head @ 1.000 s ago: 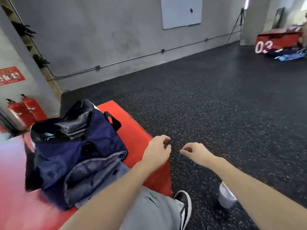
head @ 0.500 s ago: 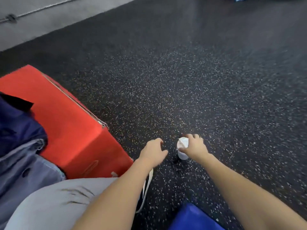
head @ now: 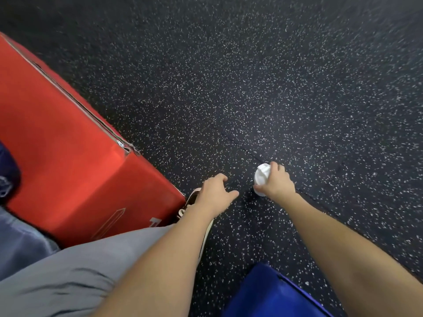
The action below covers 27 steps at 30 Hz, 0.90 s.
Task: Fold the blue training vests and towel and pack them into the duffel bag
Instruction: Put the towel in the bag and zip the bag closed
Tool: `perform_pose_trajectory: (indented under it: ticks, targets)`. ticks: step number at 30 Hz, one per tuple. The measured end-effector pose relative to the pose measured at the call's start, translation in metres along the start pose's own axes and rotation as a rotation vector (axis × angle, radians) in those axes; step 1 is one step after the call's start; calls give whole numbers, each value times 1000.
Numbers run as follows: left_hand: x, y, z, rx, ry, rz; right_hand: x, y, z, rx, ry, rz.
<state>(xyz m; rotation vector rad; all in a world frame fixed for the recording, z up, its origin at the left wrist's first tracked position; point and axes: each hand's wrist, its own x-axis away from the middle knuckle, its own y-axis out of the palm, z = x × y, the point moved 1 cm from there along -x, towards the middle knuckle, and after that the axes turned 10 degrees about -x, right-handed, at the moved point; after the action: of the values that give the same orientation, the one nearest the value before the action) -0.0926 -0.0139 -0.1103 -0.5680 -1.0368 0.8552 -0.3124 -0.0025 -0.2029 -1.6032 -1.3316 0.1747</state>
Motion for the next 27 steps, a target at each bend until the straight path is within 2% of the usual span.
perform_pose_trajectory:
  ticks: [3,6,11,16,19,23,27]
  targets:
    - [2,-3,-5,16,-5,0,4,3,-3,-29,-3,2]
    - [11,-22,0,64,9,55,21,-11,-18,-96,-83,19]
    - [50,-77,25,152,92,247,67,-71,-79,-192,-320,77]
    - [123,-152,25,183,194,465,141,-135,-164,-270,-586,130]
    - [175,-202,-2,162,197,606,192,-154,-219,-331,-751,149]
    - [249,-266,-63,163,163,825,272,-160,-294,-417,-988,78]
    - [316,-317,-136,-42,44,919,329,-137,-356,-388,-1146,-56]
